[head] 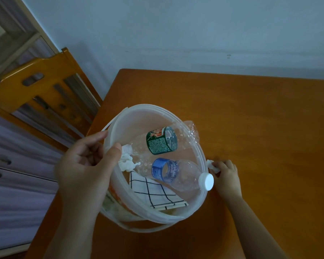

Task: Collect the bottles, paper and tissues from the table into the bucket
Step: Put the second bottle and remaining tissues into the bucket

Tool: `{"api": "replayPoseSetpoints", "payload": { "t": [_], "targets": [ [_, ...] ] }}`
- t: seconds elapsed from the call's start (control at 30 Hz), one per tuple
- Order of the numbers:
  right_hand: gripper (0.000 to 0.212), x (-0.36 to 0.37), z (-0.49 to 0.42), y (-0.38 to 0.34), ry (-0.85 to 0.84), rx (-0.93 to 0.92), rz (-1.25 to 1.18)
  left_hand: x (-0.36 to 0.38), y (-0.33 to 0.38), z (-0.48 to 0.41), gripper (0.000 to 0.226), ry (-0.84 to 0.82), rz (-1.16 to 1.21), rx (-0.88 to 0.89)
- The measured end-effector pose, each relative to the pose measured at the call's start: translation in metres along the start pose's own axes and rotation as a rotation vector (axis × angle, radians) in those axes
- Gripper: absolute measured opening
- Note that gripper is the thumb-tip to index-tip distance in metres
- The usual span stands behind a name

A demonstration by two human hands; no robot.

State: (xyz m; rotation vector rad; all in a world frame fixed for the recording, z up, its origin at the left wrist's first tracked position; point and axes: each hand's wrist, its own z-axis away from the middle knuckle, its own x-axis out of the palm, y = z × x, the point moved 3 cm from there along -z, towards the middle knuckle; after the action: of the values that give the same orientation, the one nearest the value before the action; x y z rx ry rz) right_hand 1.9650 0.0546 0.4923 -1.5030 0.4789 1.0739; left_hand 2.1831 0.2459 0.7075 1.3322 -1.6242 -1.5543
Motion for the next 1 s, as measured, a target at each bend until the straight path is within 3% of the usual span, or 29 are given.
{"api": "replayPoseSetpoints", "payload": {
  "t": [0.2,0.47,0.77,1.0],
  "targets": [
    [0.028,-0.003,0.05,0.017,0.0,0.082,-0.078,-0.01,-0.001,0.019,0.027,-0.055,0.008,-0.003],
    [0.029,-0.036,0.097,0.007,0.182,0.124,-0.167,-0.028,0.001,0.037,0.036,-0.133,0.027,0.004],
    [0.021,-0.135,0.143,-0.075,0.412,-0.15,-0.29,-0.052,0.009,0.058,0.038,-0.226,0.066,-0.022],
    [0.02,-0.16,0.182,-0.132,0.257,-0.306,-0.374,-0.061,0.012,0.073,0.038,-0.325,0.134,0.003]
  ]
}}
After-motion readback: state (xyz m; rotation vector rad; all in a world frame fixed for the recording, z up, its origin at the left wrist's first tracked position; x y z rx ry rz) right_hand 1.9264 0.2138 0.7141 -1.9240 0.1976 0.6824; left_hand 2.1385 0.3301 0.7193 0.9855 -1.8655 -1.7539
